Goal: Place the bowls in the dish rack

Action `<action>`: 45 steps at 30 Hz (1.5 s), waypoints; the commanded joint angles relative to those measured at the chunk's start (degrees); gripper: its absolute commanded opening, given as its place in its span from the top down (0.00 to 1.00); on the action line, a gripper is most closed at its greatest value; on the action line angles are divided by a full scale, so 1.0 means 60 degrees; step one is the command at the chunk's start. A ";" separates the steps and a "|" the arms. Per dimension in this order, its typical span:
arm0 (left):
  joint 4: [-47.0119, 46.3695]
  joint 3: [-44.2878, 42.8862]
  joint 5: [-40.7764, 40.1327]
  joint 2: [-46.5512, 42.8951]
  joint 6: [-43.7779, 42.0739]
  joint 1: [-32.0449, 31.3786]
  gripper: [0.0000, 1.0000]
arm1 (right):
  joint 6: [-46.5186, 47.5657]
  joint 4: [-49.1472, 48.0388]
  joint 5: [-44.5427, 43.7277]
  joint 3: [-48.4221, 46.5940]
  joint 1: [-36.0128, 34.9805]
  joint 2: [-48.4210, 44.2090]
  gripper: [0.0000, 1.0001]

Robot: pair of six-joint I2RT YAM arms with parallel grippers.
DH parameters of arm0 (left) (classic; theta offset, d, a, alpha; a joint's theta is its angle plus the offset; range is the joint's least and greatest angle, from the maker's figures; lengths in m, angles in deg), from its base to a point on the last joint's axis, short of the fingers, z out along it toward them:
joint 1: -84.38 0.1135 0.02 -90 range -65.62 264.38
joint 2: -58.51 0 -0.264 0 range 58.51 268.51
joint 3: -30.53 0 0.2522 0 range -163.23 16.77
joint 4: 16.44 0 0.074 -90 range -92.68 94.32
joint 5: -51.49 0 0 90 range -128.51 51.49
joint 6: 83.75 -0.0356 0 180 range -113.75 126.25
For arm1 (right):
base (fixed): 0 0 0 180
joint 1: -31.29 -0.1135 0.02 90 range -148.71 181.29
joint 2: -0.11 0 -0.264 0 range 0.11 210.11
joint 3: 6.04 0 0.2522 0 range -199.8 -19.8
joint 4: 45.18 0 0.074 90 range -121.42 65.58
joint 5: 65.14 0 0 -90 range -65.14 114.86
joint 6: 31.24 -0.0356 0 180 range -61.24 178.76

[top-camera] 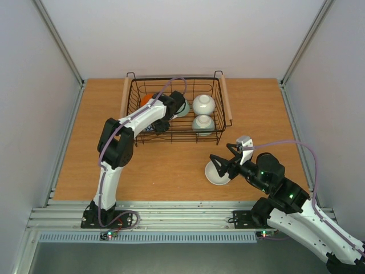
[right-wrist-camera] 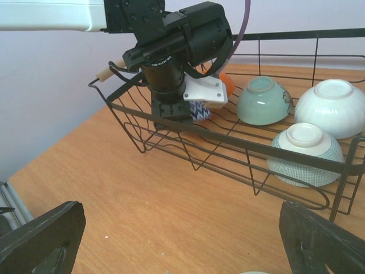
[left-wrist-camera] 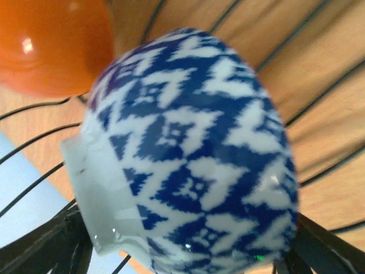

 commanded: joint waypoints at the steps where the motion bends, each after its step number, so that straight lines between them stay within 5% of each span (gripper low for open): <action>1: 0.0139 -0.0082 0.0993 0.0218 0.0104 -0.0071 0.14 | 0.0107 -0.0291 0.0100 0.0057 0.0014 -0.0167 0.06; 5: 0.0206 -0.0012 0.1295 0.0196 0.0104 -0.0091 0.01 | 0.0122 -0.0303 0.0100 0.0057 0.0018 -0.0219 0.06; 14: -0.0052 -0.0133 0.2015 -0.0303 0.0133 -0.0145 0.01 | 0.0122 -0.0261 0.0100 -0.0022 0.0024 -0.0130 0.06; 24: 0.0137 -0.0663 0.4966 -0.1336 0.0618 -0.0145 0.01 | 0.0069 0.0077 0.0252 -0.0429 0.0014 0.0218 0.06; 35: -0.0627 -0.0589 0.6233 -0.2384 0.1203 0.0000 0.01 | -0.2195 0.5300 -0.3064 -0.3792 0.0001 0.4888 0.13; 45: -0.1095 0.0424 0.5682 -0.2639 0.1116 0.0024 0.01 | -0.2463 0.4763 -0.2806 -0.3579 0.0009 0.5670 0.12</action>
